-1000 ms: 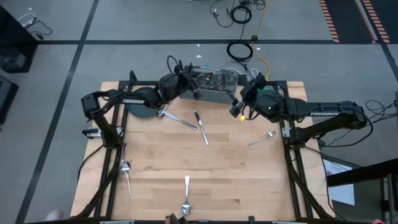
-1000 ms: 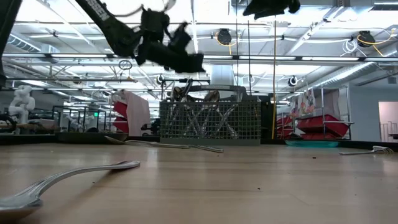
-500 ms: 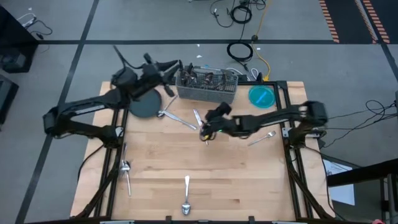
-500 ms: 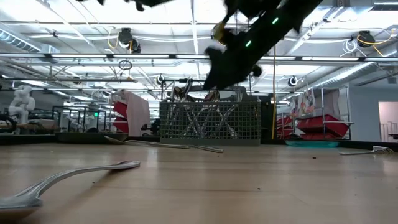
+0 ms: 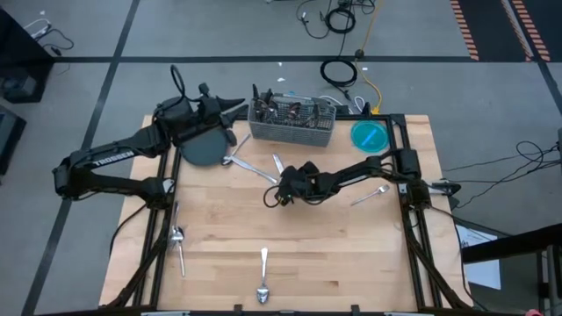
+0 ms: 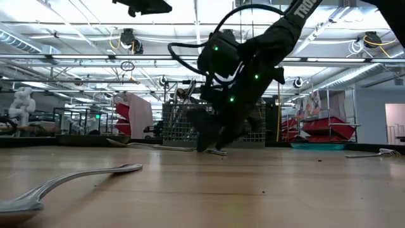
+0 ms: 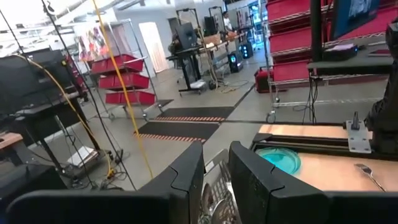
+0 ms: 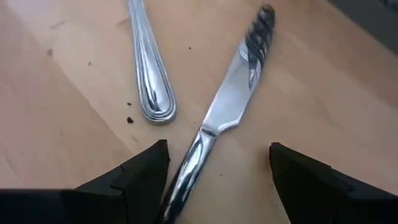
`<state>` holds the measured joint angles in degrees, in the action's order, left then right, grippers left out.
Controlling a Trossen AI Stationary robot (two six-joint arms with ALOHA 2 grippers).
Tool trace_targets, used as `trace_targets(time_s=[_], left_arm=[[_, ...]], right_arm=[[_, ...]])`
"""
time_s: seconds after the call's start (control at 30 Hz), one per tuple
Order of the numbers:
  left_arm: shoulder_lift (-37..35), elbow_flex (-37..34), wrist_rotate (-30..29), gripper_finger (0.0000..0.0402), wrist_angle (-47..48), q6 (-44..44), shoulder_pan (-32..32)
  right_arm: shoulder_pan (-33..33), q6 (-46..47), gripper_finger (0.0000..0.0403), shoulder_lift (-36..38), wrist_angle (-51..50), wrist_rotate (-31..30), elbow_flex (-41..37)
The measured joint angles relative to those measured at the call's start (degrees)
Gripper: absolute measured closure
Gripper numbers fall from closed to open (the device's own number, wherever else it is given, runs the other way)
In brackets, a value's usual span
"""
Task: Sort silverware
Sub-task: Put the knife into the silverware basket
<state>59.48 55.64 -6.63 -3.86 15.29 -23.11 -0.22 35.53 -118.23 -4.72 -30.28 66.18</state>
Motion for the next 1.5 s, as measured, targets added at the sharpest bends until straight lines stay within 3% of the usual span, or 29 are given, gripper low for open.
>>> trace_targets(time_s=[0.13,0.2,0.3,0.37,0.5,0.77,1.03,1.17,1.23,1.37,1.5], left_arm=[[0.15,0.0,0.0,0.0317,0.26,0.02,0.02],[0.11,0.0,-0.02,0.0317,0.15,0.0,0.0],[0.13,0.0,-0.02,0.0317,0.2,0.0,0.0],[0.11,0.0,-0.02,0.0317,0.15,0.0,0.0],[0.13,0.0,-0.02,0.0317,0.69,-0.04,0.0],[1.21,-1.36,0.07,0.0317,7.2,-4.73,0.0],[5.74,-6.03,3.05,0.0317,3.97,-11.67,-0.03],[9.88,-8.86,9.79,0.0317,-2.1,-18.48,-0.04],[11.27,-9.69,13.87,0.0317,-1.82,-21.47,-0.04],[10.99,-10.08,25.54,0.0325,-0.37,-25.64,0.77],[6.68,-9.81,27.52,0.0346,3.81,-26.89,3.01]], right_arm=[[0.1,11.02,0.0164,-3.31,-2.51,1.53,0.54],[0.57,13.59,0.0216,-4.19,-4.18,1.84,0.7],[2.1,15.87,0.0345,-4.6,-6.64,-0.27,0.69],[3.16,15.77,0.0379,-4.62,-6.61,-1.41,0.62],[3.83,16.32,0.0392,-3.09,-6.81,-0.35,0.25],[5.74,11.05,0.0397,6.39,-13.56,7.74,-0.69],[6.68,7.61,0.0397,14.35,-16.24,3.21,-0.38],[6.9,5.34,0.0398,15.47,-15.94,3.16,-0.34],[7.27,-0.25,0.0399,15.36,-14.76,6.68,-0.34],[8.63,-11.63,0.04,15.11,-13.68,20.63,-0.13],[9.3,-25.62,0.0401,14.9,-9.72,26.1,-2.71]])
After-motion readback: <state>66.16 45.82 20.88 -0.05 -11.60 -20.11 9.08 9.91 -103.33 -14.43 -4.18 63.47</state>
